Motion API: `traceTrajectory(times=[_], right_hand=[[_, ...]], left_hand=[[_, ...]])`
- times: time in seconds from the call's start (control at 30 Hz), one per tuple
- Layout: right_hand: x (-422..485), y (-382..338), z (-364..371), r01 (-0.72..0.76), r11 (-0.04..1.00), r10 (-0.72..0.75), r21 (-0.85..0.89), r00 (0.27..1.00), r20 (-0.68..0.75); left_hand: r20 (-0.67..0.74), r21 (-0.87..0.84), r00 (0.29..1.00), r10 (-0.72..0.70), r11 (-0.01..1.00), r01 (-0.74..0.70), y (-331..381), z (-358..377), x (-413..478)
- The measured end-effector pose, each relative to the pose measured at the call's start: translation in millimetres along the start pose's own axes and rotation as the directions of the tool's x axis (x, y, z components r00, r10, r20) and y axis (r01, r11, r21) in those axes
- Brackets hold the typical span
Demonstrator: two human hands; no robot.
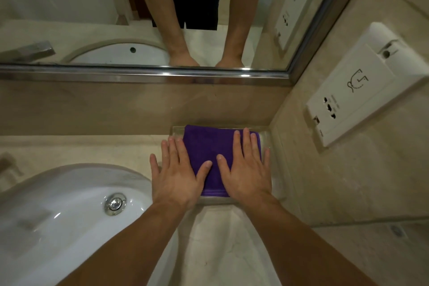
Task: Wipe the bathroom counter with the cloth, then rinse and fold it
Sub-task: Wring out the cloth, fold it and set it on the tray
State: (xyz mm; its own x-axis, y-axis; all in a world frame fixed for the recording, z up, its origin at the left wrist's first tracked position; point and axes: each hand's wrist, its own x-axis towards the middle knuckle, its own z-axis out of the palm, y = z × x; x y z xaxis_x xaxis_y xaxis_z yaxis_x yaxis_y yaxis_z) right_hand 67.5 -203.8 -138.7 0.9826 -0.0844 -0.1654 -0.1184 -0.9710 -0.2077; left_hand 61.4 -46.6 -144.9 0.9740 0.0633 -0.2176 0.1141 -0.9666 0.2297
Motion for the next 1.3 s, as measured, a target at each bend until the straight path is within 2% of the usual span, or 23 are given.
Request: traceTrajectory(times=[0.13, 0.2, 0.23, 0.3, 0.33, 0.37, 0.4, 0.5, 0.7, 0.8, 0.83, 0.93, 1.1, 1.3], right_hand=[[0, -1, -3, -0.032, 0.999, 0.031, 0.007, 0.999, 0.023], [1, 0, -5, -0.021, 1.000, 0.021, -0.001, 0.999, 0.040], [1, 0, -6, -0.012, 1.000, 0.012, -0.003, 0.999, 0.046], [1, 1, -6, 0.005, 1.000, -0.004, -0.018, 0.999, 0.048], [1, 1, -6, 0.011, 1.000, -0.010, -0.029, 0.999, 0.051], [1, 1, -7, 0.020, 0.999, -0.018, -0.032, 0.998, 0.060], [0, 1, -7, 0.025, 0.999, -0.023, -0.027, 0.997, 0.068], [2, 5, -8, 0.034, 0.999, -0.033, -0.019, 0.997, 0.073], [6, 4, -13, 0.049, 0.996, -0.045, -0.070, 0.997, 0.059], [17, 1, -23, 0.082, 0.997, -0.083, -0.010, 0.987, -0.141], [16, 2, -21, 0.118, 0.993, -0.115, 0.009, 0.982, -0.148], [11, 10, -5, 0.134, 0.991, -0.133, 0.021, 0.991, -0.014], [15, 14, -5, 0.136, 0.991, -0.136, 0.009, 0.991, 0.010], [37, 25, -14, 0.244, 0.967, -0.241, -0.075, 0.969, 0.055]], left_hand=[[0.058, -0.054, 0.992, -0.108, 0.992, 0.111, 9, -6, -6], [-0.008, -0.034, 0.997, -0.083, 0.996, 0.083, 9, -12, -2], [-0.089, -0.018, 0.996, -0.010, 1.000, 0.009, 9, -15, 3], [-0.178, 0.082, 0.951, 0.253, 0.967, -0.242, 10, -19, 18], [-0.143, 0.136, 0.914, 0.379, 0.923, -0.361, 11, -19, 27], [-0.079, 0.157, 0.894, 0.442, 0.891, -0.426, 11, -18, 35], [-0.029, 0.152, 0.900, 0.436, 0.891, -0.427, 9, -17, 40], [-0.030, 0.131, 0.942, 0.335, 0.935, -0.329, 7, -6, 44], [0.014, 0.151, 0.960, 0.281, 0.948, -0.279, 18, -13, 42], [-0.073, 0.224, 0.919, 0.387, 0.904, -0.363, 24, -12, 38], [-0.080, 0.217, 0.893, 0.444, 0.882, -0.419, 22, -8, 37], [-0.014, 0.161, 0.873, 0.488, 0.862, -0.480, 12, -1, 39], [-0.011, 0.147, 0.893, 0.449, 0.885, -0.443, 16, -4, 35], [-0.041, 0.152, 0.936, 0.350, 0.928, -0.341, 30, 1, 33]])
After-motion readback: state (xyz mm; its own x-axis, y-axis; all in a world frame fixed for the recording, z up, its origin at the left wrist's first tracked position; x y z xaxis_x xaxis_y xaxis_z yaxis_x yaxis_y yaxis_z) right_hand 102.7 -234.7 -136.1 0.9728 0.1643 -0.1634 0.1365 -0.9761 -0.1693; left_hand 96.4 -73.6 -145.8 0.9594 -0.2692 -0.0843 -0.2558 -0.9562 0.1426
